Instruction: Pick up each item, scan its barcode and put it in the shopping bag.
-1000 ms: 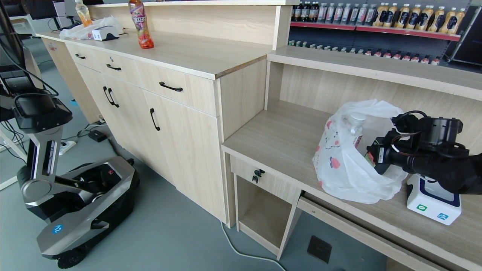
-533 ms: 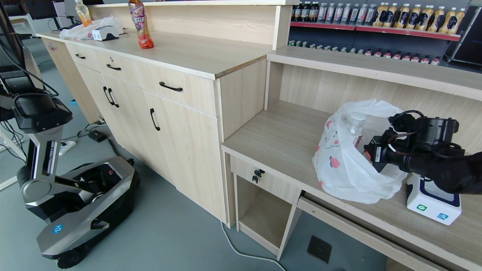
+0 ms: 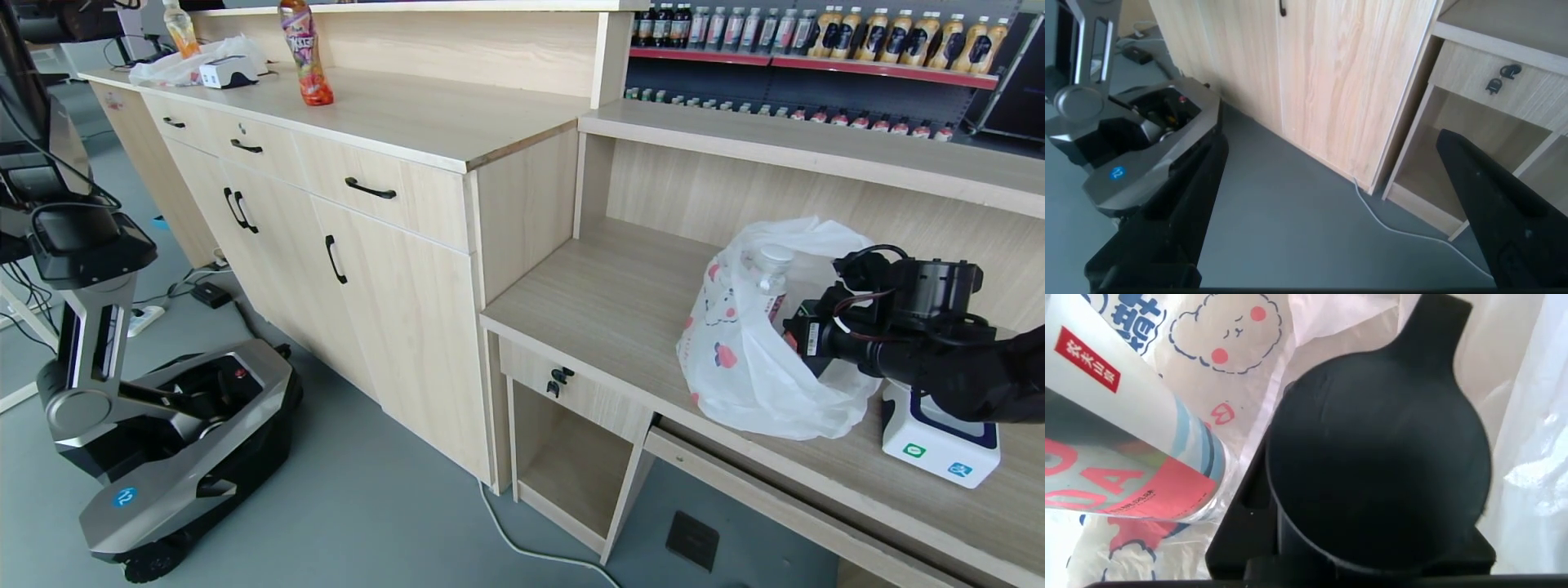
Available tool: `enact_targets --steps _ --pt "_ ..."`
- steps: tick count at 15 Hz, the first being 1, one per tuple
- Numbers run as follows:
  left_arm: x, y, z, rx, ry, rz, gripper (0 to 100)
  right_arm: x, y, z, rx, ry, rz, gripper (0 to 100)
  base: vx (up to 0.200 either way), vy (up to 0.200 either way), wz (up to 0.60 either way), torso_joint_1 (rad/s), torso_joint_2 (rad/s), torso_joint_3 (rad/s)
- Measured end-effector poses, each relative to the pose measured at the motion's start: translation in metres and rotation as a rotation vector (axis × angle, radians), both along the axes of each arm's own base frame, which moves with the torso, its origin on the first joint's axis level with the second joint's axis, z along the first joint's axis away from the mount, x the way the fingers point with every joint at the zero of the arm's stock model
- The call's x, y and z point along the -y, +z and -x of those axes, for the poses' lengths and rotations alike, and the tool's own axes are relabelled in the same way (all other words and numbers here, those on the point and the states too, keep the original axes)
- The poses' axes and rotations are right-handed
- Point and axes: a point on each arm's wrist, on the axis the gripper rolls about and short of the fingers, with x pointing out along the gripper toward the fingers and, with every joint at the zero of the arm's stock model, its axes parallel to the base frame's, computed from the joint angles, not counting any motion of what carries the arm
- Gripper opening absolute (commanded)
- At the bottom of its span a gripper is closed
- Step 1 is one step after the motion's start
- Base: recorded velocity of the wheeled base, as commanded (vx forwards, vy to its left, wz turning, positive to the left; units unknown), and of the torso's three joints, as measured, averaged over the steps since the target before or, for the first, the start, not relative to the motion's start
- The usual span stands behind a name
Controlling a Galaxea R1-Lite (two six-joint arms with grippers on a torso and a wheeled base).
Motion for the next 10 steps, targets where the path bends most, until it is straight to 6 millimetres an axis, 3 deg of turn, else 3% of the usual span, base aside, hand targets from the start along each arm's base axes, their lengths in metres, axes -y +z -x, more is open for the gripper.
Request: enact_targets --steps 2,3,7,10 --pt "0.000 0.000 0.000 0.000 0.000 0.000 100 0.000 -0.002 -0.001 -0.003 0.001 0.001 0 0.000 0.000 0.00 0.000 0.00 0.000" --pt "0.000 0.000 0.000 0.000 0.000 0.000 100 0.000 -0.002 -0.001 -0.004 0.001 0.003 100 0.000 0.000 0.00 0.000 0.00 0.000" --pt "0.000 0.000 0.000 0.000 0.000 0.000 100 0.000 -0.001 0.000 -0.005 0.027 -0.005 100 0.000 0.000 0.00 0.000 0.00 0.000" --pt "0.000 0.000 0.000 0.000 0.001 0.000 100 -0.004 0.021 0.011 0.037 0.125 -0.019 100 0.000 0.000 0.00 0.000 0.00 0.000"
